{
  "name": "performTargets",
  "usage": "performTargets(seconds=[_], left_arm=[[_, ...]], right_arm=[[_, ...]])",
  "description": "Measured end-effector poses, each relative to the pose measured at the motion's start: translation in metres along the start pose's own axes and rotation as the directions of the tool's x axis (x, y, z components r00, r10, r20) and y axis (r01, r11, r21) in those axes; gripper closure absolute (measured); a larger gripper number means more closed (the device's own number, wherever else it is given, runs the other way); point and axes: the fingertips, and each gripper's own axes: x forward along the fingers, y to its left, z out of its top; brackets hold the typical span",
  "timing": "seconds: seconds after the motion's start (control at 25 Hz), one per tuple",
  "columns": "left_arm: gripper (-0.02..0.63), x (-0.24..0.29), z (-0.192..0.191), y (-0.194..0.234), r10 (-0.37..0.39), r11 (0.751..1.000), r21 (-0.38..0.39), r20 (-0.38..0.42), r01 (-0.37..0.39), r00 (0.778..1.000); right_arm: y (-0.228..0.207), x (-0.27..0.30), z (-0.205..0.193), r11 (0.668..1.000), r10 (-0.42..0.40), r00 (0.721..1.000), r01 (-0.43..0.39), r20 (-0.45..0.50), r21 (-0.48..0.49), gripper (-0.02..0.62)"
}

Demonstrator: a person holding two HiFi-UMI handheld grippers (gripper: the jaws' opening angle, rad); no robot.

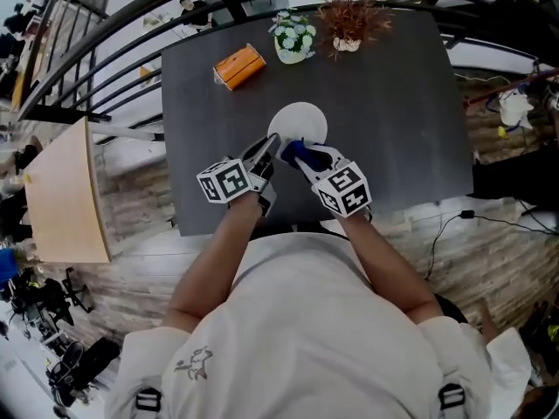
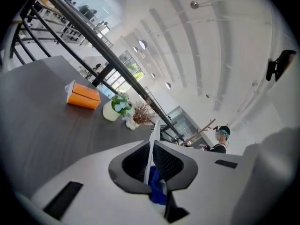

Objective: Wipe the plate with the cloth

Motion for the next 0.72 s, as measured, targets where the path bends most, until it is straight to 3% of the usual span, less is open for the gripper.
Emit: performTargets(seconds=[0.08, 0.24, 0.48, 0.6, 0.72], left_arm=[[0.580, -0.010, 0.016, -0.004, 0.000, 1.000, 0.008, 0.033, -0.001, 0.999], [0.583, -0.024, 0.016, -0.011, -0.015, 1.000, 0.000, 0.020, 0.015, 1.000], [0.581, -0.013, 0.000, -0.049, -0.080, 0.991, 0.102, -0.044, 0.084, 0.996], [0.580, -0.005, 0.002, -0.065, -0.098, 0.982, 0.155, -0.064, 0.106, 0.993], [0.581, -0.002, 0.019, -0.073, -0.110, 0.977, 0.177, -0.037, 0.115, 0.993]], right_arm=[[-0.010, -0.008, -0.001, 0.999, -0.028, 1.000, 0.028, -0.002, 0.031, 0.523], [-0.051, -0.030, 0.014, 0.990, -0.125, 0.992, 0.123, 0.014, 0.070, 0.523], [-0.083, -0.048, 0.092, 0.963, -0.237, 0.969, 0.243, 0.063, -0.113, 0.523], [-0.068, -0.043, 0.124, 0.948, -0.227, 0.969, 0.244, 0.102, -0.202, 0.523], [-0.035, -0.034, 0.141, 0.960, -0.149, 0.979, 0.177, 0.140, -0.219, 0.523]])
